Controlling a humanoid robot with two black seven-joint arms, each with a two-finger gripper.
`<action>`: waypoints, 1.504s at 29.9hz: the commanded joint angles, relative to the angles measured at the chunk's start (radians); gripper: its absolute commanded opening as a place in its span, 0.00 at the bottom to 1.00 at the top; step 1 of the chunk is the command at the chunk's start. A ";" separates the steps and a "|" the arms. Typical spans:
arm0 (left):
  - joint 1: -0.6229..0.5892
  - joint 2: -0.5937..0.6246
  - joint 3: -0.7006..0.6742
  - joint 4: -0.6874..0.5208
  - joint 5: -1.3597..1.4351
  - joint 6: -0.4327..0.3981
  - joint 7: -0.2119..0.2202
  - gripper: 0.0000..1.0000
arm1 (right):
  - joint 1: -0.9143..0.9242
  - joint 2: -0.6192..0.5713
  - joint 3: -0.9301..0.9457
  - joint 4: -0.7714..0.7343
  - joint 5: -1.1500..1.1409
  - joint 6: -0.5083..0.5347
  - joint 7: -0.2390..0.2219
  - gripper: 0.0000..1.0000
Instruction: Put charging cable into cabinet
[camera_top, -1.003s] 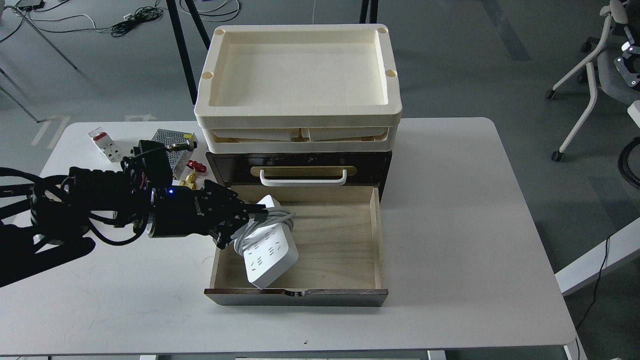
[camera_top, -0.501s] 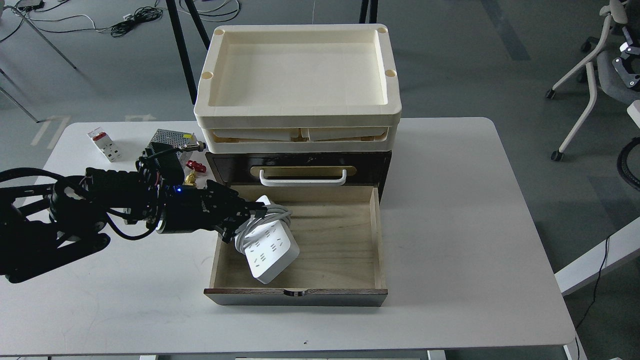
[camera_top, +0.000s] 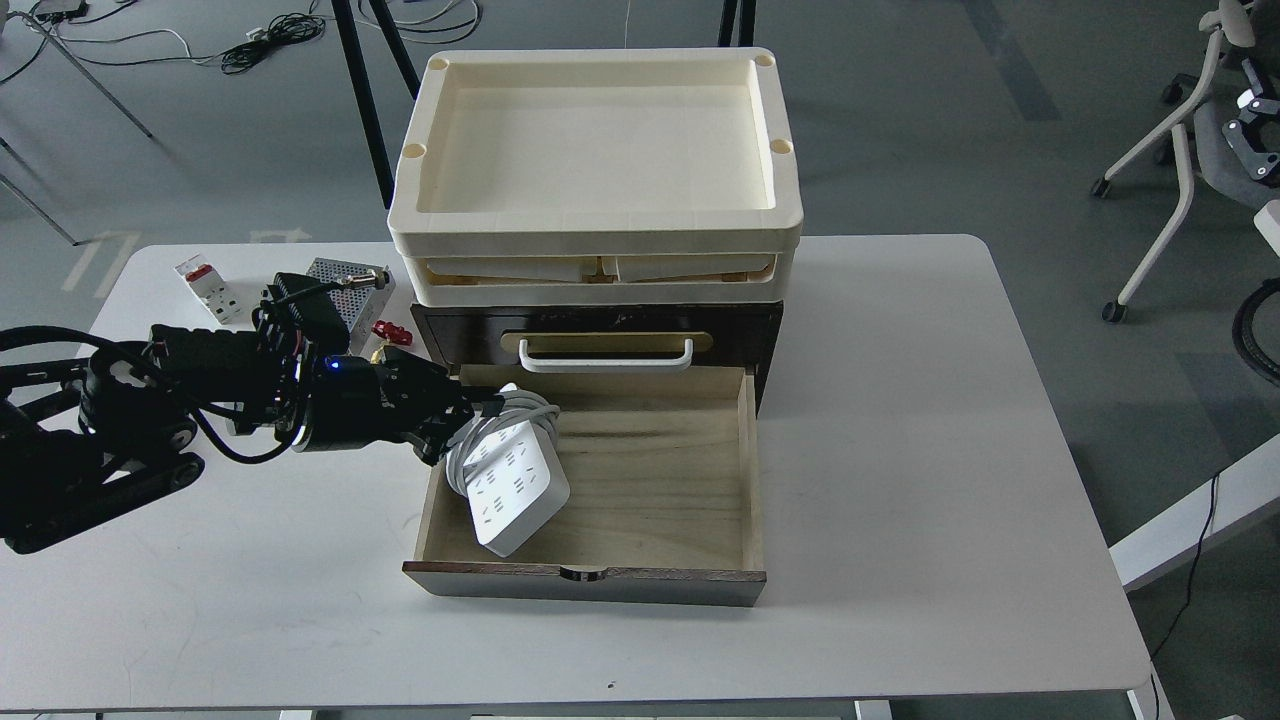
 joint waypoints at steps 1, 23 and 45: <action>0.000 0.003 0.000 -0.012 -0.001 -0.007 0.000 0.00 | 0.000 0.001 0.000 0.000 0.000 0.000 0.000 0.99; -0.003 0.074 -0.014 -0.032 -0.168 -0.020 0.000 0.86 | -0.014 0.002 0.006 0.000 0.000 0.000 0.000 0.99; 0.015 0.284 -0.305 0.046 -1.449 -0.439 0.000 0.90 | 0.012 0.062 0.008 0.057 -0.003 0.000 0.005 0.99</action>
